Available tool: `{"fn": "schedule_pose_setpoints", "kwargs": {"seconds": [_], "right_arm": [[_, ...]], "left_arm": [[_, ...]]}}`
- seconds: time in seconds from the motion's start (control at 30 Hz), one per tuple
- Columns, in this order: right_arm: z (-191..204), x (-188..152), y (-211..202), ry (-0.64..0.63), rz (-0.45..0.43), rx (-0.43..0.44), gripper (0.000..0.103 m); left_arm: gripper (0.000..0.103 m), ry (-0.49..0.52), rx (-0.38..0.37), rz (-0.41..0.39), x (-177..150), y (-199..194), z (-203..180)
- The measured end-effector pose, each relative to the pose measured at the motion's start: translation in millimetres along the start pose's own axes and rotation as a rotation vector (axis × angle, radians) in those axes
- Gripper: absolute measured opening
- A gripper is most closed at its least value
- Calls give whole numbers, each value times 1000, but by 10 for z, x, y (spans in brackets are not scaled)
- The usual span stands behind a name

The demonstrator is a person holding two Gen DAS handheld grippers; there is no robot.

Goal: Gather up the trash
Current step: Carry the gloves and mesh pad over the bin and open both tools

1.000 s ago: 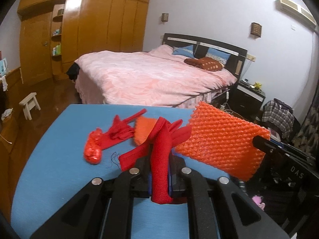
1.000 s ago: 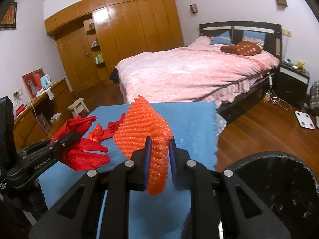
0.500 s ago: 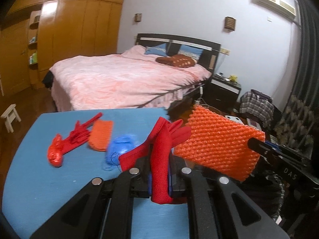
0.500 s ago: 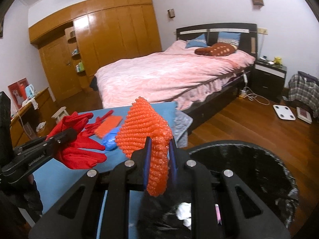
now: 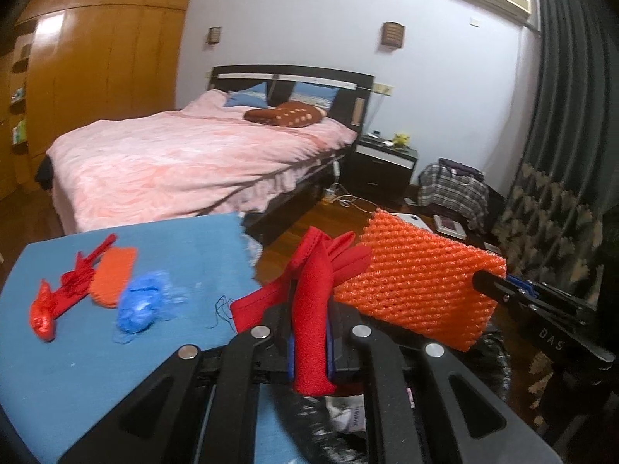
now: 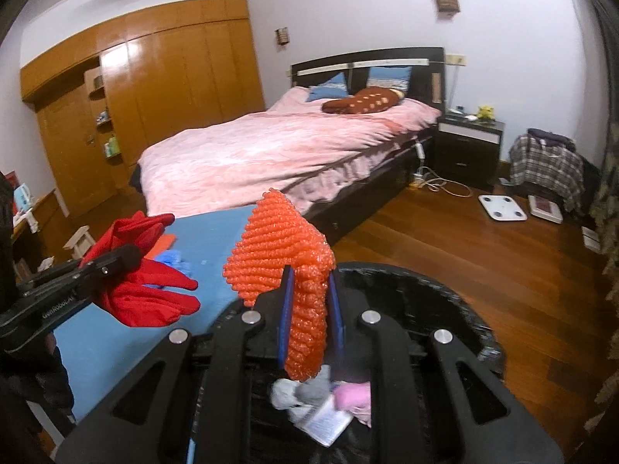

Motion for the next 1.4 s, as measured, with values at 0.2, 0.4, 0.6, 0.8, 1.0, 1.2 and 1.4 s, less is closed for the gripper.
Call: {"fn": "schedule_pose_setpoints", "kwargs": {"seconds": [0.2,0.4,0.6,0.8,1.0,1.2,1.4], "right_arm": [[-270,-136,-104,26,10,-66,17],[-440,-248,-129,48,18,-108,17],[-510,-379,-63,57,42,-127,17],[-610,-488,15,76,75,-149,21],[-622,-512,42,74,82,-173,50],[-619,-483,10,62,52,-173,82],[-470,-387,-12,48,15,-125,97]], "left_arm": [[11,28,-53,8,0,110,-261],[11,65,-85,26,-71,237,-476],[11,78,-94,46,-129,378,-586],[14,95,-132,78,-182,526,-664],[40,88,-154,99,-228,568,-649],[61,70,-127,70,-185,508,-512],[87,48,-67,24,-106,384,-308]]}}
Point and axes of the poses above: each gripper's, at about its wrist camera, not at the fingertips, and y roughly the way its jaws point, z to its left, x to its top, the point moved 2 cm from there along y, roughly the way its jaws point, and after that the axes turned 7 degrees about x, right-handed, at the moved point
